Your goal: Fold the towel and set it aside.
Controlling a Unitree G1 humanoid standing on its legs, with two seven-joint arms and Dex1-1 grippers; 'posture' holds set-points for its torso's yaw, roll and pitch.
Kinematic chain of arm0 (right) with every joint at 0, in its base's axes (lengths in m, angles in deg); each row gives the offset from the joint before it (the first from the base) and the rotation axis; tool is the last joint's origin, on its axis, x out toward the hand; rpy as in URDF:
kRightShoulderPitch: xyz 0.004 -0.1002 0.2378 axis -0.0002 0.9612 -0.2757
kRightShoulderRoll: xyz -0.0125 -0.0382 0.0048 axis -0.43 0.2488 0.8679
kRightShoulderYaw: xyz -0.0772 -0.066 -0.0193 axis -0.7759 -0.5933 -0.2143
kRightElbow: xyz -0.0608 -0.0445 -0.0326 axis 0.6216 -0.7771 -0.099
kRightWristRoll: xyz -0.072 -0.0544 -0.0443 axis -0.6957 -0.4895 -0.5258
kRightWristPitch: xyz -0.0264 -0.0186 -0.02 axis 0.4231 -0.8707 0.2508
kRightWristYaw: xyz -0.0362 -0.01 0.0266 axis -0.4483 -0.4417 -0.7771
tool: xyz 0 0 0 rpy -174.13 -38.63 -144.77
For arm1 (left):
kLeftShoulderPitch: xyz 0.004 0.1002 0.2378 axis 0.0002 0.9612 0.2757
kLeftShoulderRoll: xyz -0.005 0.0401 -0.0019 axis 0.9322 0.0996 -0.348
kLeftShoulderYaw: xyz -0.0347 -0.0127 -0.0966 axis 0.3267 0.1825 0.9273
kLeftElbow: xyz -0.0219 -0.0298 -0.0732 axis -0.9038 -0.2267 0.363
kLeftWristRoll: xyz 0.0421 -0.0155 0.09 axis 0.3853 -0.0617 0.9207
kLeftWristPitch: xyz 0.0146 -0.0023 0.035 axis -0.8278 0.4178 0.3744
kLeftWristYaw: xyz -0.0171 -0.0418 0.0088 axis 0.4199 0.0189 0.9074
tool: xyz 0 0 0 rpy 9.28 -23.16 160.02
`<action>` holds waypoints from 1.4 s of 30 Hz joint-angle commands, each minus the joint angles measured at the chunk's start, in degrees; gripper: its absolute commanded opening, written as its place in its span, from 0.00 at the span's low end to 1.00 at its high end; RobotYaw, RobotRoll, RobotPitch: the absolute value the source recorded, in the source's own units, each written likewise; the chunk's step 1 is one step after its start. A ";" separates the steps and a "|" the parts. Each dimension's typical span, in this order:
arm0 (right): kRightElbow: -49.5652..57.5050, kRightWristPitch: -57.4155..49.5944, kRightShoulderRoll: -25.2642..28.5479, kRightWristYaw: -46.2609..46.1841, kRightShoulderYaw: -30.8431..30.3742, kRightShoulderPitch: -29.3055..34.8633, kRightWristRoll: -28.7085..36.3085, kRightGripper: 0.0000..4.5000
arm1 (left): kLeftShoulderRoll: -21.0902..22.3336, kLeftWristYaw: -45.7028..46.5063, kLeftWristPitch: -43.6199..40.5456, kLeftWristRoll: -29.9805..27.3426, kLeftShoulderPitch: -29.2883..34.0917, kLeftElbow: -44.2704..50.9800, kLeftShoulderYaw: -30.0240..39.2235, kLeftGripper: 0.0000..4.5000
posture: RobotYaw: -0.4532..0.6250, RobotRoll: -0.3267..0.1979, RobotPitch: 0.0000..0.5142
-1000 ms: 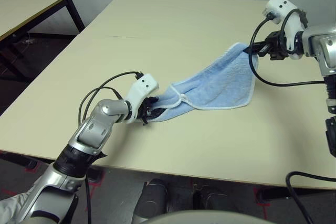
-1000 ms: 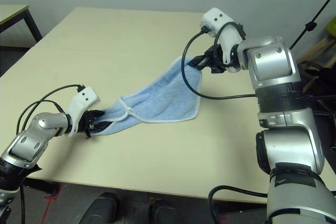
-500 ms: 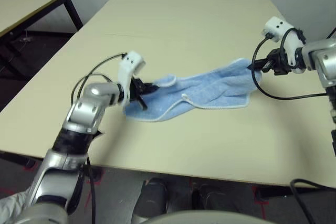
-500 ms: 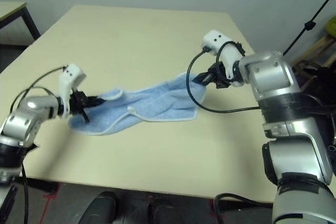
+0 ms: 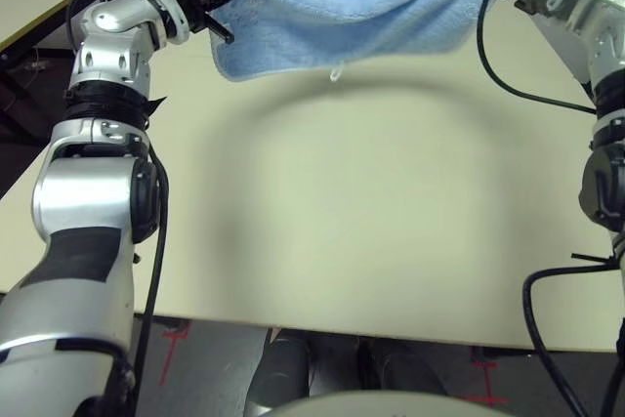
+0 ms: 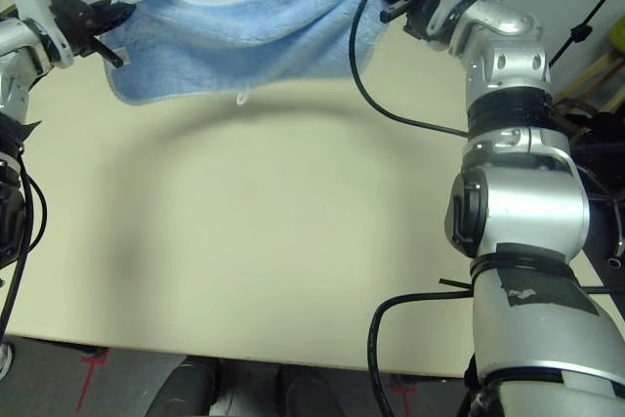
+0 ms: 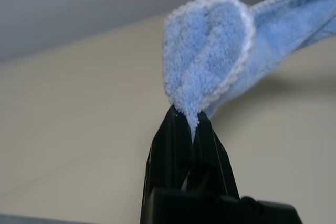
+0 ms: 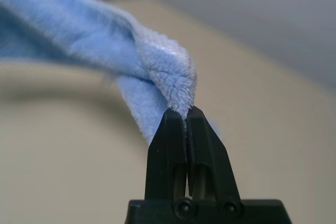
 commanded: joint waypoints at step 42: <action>18.72 -10.61 8.29 5.36 -0.13 34.01 5.94 0.00 | 13.02 -4.75 -35.80 -15.24 45.78 36.82 6.95 0.58 | 0.51 0.62 0.19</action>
